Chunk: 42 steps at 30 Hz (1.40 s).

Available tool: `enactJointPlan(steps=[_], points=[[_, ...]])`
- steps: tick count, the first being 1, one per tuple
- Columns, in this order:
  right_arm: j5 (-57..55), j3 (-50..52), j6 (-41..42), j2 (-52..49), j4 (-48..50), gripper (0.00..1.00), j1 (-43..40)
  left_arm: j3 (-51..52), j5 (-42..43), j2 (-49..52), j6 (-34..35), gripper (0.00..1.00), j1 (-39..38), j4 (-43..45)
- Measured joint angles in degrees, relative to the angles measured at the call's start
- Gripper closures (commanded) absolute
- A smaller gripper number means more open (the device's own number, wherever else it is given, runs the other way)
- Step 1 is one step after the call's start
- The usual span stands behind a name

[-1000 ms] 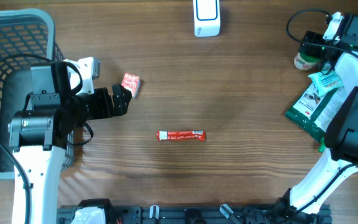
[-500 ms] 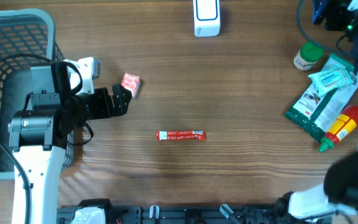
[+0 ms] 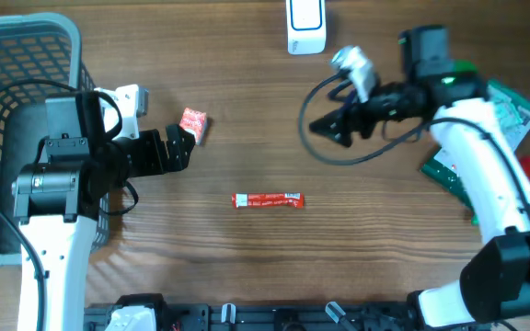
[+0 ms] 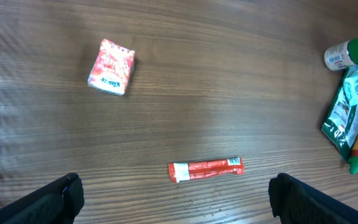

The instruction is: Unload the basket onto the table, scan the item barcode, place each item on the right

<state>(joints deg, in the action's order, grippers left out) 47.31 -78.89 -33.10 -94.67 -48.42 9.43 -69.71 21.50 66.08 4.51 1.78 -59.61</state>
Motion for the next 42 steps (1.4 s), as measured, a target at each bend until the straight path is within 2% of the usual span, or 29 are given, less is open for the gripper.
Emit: enactJointPlan(steps=[2,9,15,22,27,32,37,40,42], points=[[-2.67,3.02,3.56,0.00,1.99,0.18,2.73,0.00,0.02,0.00,0.00,0.00,0.00,0.00],[-13.33,16.33,13.00,-0.31,8.50,0.18,12.92,0.00,0.00,0.00,0.00,0.00,0.00,0.00],[-21.81,21.35,17.57,-0.39,13.86,0.20,18.82,0.00,0.00,0.00,0.00,0.00,0.00,0.00],[-31.04,24.85,19.19,-0.39,17.09,0.22,23.28,0.00,0.00,0.00,0.00,0.00,0.00,0.00],[-32.85,25.42,19.26,-0.39,17.73,0.30,25.00,0.00,0.00,0.00,0.00,0.00,0.00,0.00],[-33.97,27.32,18.88,-0.39,19.04,0.32,27.50,0.00,0.00,0.00,0.00,0.00,0.00,0.00],[-37.13,28.20,18.51,-1.14,21.88,0.41,28.57,0.00,0.00,0.00,0.00,0.00,0.00,0.00],[-38.82,28.20,18.36,-3.23,23.19,0.58,28.57,0.00,0.00,0.00,0.00,0.00,0.00,-0.02],[-39.10,28.20,18.38,-4.42,23.82,0.66,28.57,0.00,0.00,0.00,0.00,0.00,0.00,-0.02]])
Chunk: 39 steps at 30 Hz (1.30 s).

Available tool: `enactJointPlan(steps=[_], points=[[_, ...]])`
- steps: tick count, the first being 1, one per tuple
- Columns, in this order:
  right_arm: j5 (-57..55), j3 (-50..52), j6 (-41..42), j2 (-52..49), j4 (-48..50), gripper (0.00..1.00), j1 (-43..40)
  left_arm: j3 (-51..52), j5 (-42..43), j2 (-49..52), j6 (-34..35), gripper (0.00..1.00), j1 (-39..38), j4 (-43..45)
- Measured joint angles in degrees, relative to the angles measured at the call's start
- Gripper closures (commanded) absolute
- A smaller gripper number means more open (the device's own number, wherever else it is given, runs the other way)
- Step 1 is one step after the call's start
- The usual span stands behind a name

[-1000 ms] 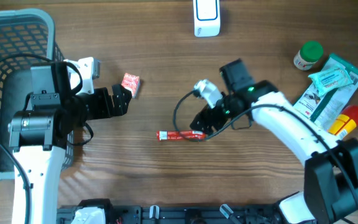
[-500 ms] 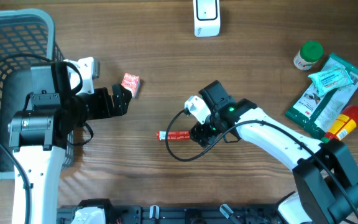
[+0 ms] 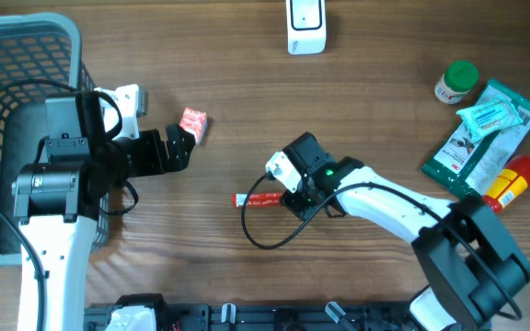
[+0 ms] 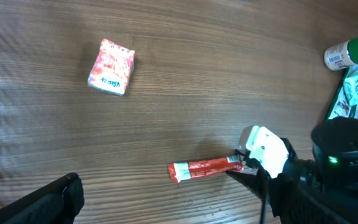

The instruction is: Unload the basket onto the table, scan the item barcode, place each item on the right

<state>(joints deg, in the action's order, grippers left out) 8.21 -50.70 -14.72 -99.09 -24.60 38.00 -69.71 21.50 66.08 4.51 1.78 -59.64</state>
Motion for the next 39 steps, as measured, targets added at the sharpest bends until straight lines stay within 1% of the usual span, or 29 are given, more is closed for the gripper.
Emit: enactJointPlan(steps=[4,7,10,12,13,15,16,17,18,19,22,25,28,31,34,35,36,37,39], points=[[-1.75,0.00,-0.11,-0.57,2.29,0.82,0.00,0.00,0.00,0.00,0.00,0.00,0.00,0.02],[-5.68,0.00,0.11,-0.79,4.00,0.85,0.11,0.00,0.00,0.00,0.00,0.00,0.00,0.02],[-13.53,0.00,0.39,-1.22,7.08,0.85,0.15,0.00,0.00,0.00,0.00,0.00,0.00,0.02],[-19.02,0.11,0.35,-1.42,9.66,0.83,0.15,0.00,0.00,0.00,0.00,0.00,0.00,0.00],[-21.57,0.17,-0.04,-1.53,11.67,0.76,0.04,0.00,0.00,0.00,0.00,0.00,0.00,0.02],[-25.07,0.24,-2.45,-1.55,15.06,0.75,-0.44,0.00,0.00,0.00,0.00,0.00,0.00,0.02],[-26.58,0.26,-4.22,-1.55,16.92,0.69,-0.98,0.00,0.00,0.00,0.00,0.00,0.00,0.04],[-27.47,0.33,-6.32,-1.55,18.69,0.56,-1.60,0.00,0.02,0.00,0.00,0.00,0.00,0.02],[-28.24,0.35,-7.89,-1.55,20.15,0.29,-2.34,0.00,0.02,0.00,0.00,0.00,0.00,0.02],[-28.68,0.37,-8.83,-1.55,21.46,0.24,-3.06,0.00,0.00,0.00,0.00,0.00,0.00,0.02],[-29.79,0.37,-10.64,-1.55,22.53,0.22,-4.98,0.00,0.00,0.00,0.00,0.00,0.00,0.02],[-30.32,0.37,-9.35,-1.44,22.45,0.18,-5.31,0.00,0.00,0.00,0.00,0.00,0.00,0.02],[-27.54,0.39,-4.37,1.57,21.33,0.18,-5.38,0.00,0.00,0.00,0.00,0.00,0.00,0.04],[-18.27,0.44,2.97,8.13,20.46,0.18,-6.27,0.00,0.02,0.00,0.00,0.00,0.00,0.02],[-7.06,0.44,11.02,12.52,19.30,0.28,-7.30,0.00,0.00,0.00,0.00,0.00,0.00,0.02],[-3.21,0.44,14.29,13.00,19.06,0.38,-7.43,0.00,0.00,0.00,0.00,0.00,0.00,0.02],[0.87,0.44,17.77,13.07,18.25,0.44,-7.45,0.00,0.00,0.00,0.00,0.00,0.00,0.02],[4.52,0.44,22.73,13.03,17.57,0.47,-7.41,0.00,0.02,0.00,0.00,0.00,0.00,0.02],[6.69,0.44,26.80,12.55,17.31,0.47,-7.41,0.00,0.02,0.00,0.00,0.00,0.00,0.02]])
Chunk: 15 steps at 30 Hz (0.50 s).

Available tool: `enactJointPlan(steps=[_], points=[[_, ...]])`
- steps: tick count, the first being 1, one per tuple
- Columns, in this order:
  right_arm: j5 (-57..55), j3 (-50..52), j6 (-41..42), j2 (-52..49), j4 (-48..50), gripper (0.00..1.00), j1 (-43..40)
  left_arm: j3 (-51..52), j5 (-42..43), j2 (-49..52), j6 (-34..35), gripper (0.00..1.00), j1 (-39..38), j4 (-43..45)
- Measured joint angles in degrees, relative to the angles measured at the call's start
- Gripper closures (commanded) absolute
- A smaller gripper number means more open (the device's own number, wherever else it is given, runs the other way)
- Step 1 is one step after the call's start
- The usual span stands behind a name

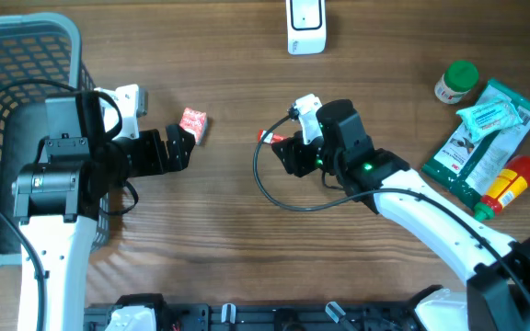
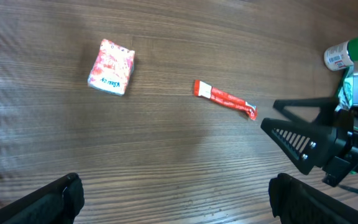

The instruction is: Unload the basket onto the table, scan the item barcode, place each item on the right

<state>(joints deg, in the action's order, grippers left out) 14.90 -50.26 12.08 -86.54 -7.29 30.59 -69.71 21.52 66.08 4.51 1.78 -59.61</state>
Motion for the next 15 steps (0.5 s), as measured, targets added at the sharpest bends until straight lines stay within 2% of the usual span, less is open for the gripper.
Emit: enactJointPlan(steps=[7,12,15], points=[[7.23,0.00,29.99,-8.04,-0.09,0.47,0.00,0.00,-0.02,0.00,0.00,0.00,0.00,0.00],[5.57,0.00,47.80,-9.31,1.20,0.42,0.00,0.00,0.00,0.00,0.00,0.00,0.00,0.00],[2.47,0.00,58.97,-9.31,1.44,0.22,0.46,0.00,0.00,0.00,0.00,0.00,0.00,0.00]])
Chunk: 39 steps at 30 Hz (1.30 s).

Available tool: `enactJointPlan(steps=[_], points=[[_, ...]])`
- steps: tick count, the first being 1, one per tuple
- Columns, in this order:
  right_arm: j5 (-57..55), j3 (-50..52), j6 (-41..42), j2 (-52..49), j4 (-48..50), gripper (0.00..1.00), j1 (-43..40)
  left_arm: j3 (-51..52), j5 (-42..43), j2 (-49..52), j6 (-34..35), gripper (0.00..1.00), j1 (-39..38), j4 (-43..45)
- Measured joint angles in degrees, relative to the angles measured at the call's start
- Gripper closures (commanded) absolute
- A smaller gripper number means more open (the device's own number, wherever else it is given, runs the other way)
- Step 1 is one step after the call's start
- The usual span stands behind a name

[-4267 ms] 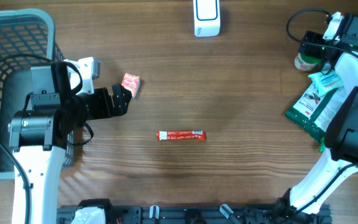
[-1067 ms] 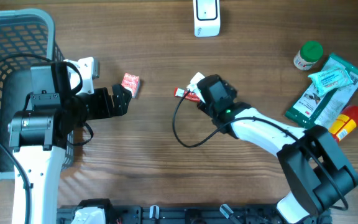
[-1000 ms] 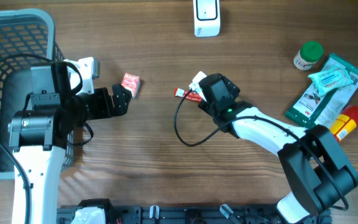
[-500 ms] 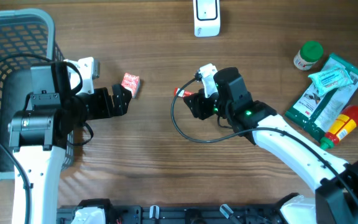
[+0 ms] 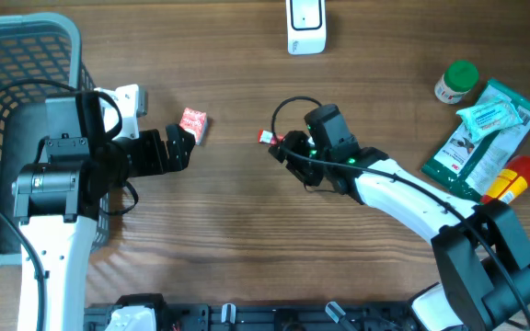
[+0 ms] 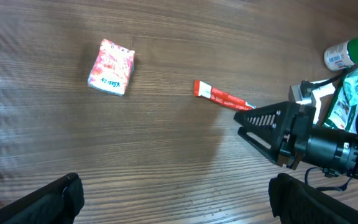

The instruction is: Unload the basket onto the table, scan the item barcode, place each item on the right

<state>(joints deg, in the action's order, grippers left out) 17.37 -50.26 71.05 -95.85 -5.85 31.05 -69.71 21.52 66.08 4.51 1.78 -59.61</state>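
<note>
A thin red stick packet (image 5: 266, 138) (image 6: 221, 98) lies slanted at mid-table. My right gripper (image 5: 281, 149) (image 6: 238, 122) points left at the packet's right end, its upper finger touching that end. Whether the jaws clamp the packet cannot be told. The white scanner (image 5: 305, 26) stands at the far edge, well beyond the packet. My left gripper (image 5: 184, 147) (image 6: 176, 199) hovers open at the left with nothing between its fingers (image 6: 67, 190).
A small red-and-white pack (image 5: 192, 121) (image 6: 111, 66) lies just ahead of the left gripper. A grey wire basket (image 5: 26, 37) fills the far left. At the right lie a green-capped bottle (image 5: 455, 81), a green pouch (image 5: 481, 138) and a red bottle (image 5: 506, 179).
The right gripper has shifted left and turned, so its fingers now reach the packet's right end. The packet itself lies in the same spot. The left arm has not moved.
At first the packet lay nearer the front of the table, with the right gripper high at the back right. Then the right gripper was down at the packet's right end. Later the packet lay farther back and slanted, the gripper just right of it, and now touching it.
</note>
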Motion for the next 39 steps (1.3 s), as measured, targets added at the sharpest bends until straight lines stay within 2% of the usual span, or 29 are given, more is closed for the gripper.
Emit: enactJointPlan(steps=[1,2,10,13,18,20,23,28,30,33,39], points=[[-0.81,0.00,2.67,-0.02,0.83,0.09,0.39,0.00,-0.02,0.00,0.00,0.00,0.00,0.00],[-1.90,0.00,5.55,-0.09,2.34,0.00,1.03,0.00,-0.02,0.00,0.00,0.00,0.00,0.00],[-4.15,0.00,14.86,-0.17,4.68,0.00,2.19,0.00,-0.02,0.00,0.00,0.00,0.00,0.00],[-4.70,0.00,17.46,-0.17,4.66,0.10,2.19,0.00,-0.02,0.00,0.00,0.00,0.00,0.00],[-5.77,-0.59,30.80,-0.28,0.55,0.19,2.19,0.00,-0.02,0.00,0.00,0.00,0.00,0.00],[-6.78,-5.20,33.53,-1.09,-10.08,0.19,2.19,0.00,-0.02,0.00,0.00,0.00,0.00,0.02],[-9.75,-18.45,34.77,-4.24,-27.76,0.19,2.19,0.00,-0.02,0.00,0.00,0.00,0.00,0.00],[-10.49,-38.66,35.91,-14.32,-42.14,0.21,2.19,0.00,-0.02,0.00,0.00,0.00,0.00,0.00],[-10.32,-43.39,37.13,-20.44,-43.87,0.24,2.19,0.00,-0.02,0.00,0.00,0.00,0.00,0.00],[-10.05,-43.98,40.26,-25.83,-44.17,0.27,2.19,0.00,-0.02,0.00,0.00,0.00,0.00,0.00],[-10.16,-43.98,44.52,-27.80,-41.29,0.35,2.19,0.00,-0.02,0.00,0.00,0.00,0.00,0.00]])
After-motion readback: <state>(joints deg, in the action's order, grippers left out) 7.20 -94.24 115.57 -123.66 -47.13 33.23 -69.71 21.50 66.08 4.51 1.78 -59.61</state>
